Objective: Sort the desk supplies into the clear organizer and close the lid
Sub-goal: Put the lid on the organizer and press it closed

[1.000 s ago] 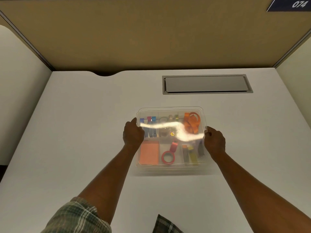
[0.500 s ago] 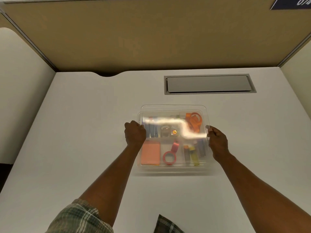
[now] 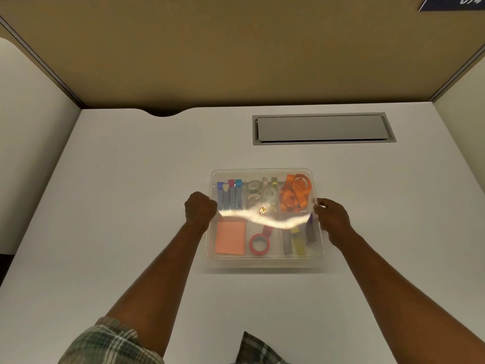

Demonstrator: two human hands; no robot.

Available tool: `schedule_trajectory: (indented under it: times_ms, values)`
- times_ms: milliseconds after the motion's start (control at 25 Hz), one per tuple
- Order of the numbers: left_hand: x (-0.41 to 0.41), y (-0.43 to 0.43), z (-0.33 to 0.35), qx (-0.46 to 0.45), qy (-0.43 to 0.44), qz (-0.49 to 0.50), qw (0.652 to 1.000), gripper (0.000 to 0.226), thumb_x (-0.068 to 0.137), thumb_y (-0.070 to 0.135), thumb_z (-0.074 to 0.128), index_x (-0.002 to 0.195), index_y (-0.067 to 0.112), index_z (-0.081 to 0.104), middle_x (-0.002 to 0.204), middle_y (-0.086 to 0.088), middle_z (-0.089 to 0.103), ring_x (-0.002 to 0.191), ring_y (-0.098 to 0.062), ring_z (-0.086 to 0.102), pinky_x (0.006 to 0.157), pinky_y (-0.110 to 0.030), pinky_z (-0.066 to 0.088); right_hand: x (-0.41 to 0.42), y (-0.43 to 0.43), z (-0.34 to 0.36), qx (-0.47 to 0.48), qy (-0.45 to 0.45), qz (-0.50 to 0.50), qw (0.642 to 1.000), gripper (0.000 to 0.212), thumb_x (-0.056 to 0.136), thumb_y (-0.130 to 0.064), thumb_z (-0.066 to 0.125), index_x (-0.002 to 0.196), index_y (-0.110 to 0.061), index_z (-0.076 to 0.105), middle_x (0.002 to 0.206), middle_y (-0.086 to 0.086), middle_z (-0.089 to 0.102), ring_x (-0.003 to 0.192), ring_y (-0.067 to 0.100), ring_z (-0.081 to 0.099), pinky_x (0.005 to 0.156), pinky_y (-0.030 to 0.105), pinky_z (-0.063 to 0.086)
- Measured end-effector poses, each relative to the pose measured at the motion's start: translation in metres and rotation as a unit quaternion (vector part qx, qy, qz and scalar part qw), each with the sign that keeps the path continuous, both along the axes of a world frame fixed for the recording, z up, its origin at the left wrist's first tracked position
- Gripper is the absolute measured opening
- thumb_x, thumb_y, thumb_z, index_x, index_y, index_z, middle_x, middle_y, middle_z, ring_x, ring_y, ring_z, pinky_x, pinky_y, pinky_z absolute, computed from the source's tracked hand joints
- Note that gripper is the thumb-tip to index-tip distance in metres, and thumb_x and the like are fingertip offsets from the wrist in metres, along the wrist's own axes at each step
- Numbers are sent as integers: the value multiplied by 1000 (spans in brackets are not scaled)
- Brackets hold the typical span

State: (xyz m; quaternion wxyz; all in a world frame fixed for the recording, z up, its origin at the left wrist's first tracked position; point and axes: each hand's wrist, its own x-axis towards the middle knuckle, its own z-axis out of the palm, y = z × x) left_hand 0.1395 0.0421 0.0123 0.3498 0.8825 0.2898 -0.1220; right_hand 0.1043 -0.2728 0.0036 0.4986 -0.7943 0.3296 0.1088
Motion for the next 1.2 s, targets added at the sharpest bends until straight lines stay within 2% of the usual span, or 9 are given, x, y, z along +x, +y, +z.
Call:
schedule_trajectory:
  times_ms: [200,320,480,640,720,840,960,1080,1200]
  values:
    - [11,8,-3,-71,42,22,996,6,80,0,64,85,1,61,82,-16,61,76,-28,63,74,-40,58,3,-9,20,94,52,43,993,30,87,-2,58,107,-22,65,92,10,65,78,21,57,64,30,49]
    - [27,5,3,-89,-12,29,996,14,89,17,60,87,3,61,84,-14,61,76,-26,59,72,-37,52,22,-3,25,85,19,5,996,8,93,-20,60,89,-21,66,100,13,67,88,27,62,79,42,55]
    - [61,-2,5,-118,-19,107,987,48,97,46,50,74,4,58,75,-11,60,78,-28,58,82,-39,53,61,4,24,59,24,-61,996,43,95,-51,55,73,-14,61,88,14,64,84,33,61,89,50,53]
    - [73,-11,-5,-106,20,144,984,54,96,50,52,64,6,48,63,-6,49,79,-26,54,77,-32,43,94,-7,-22,146,82,-89,982,54,81,-63,65,93,-11,60,96,16,67,84,30,65,92,43,54]
    - [75,-14,-9,-105,24,154,982,52,97,45,53,61,9,44,63,-3,48,81,-24,53,76,-29,40,91,3,-3,242,112,-125,956,53,83,-57,68,105,-10,59,111,22,68,91,37,68,89,54,55]
    - [75,-15,-19,-99,-3,151,984,47,97,42,54,68,5,51,71,-7,56,80,-23,53,76,-28,39,89,11,16,310,106,-197,924,34,93,-39,66,98,-7,55,97,25,66,83,41,65,70,57,51]
    - [66,-18,-29,-157,-69,188,967,37,94,36,62,67,12,53,69,-3,56,76,-24,54,73,-28,42,88,15,6,217,46,-194,955,33,90,-43,68,82,-13,58,100,16,70,80,30,67,81,45,57]
    - [61,-18,-34,-181,-102,213,955,27,90,39,66,88,12,62,92,-6,66,90,-24,63,80,-29,48,86,18,-6,81,30,-120,989,45,95,-54,55,71,-16,57,87,12,68,81,27,65,86,39,55]
    - [59,-17,-28,-177,-103,195,959,30,90,42,64,102,15,60,107,-4,64,107,-25,62,92,-34,50,79,16,-5,-32,-2,-57,998,48,97,-55,48,75,-13,60,77,4,63,81,26,60,74,31,43]
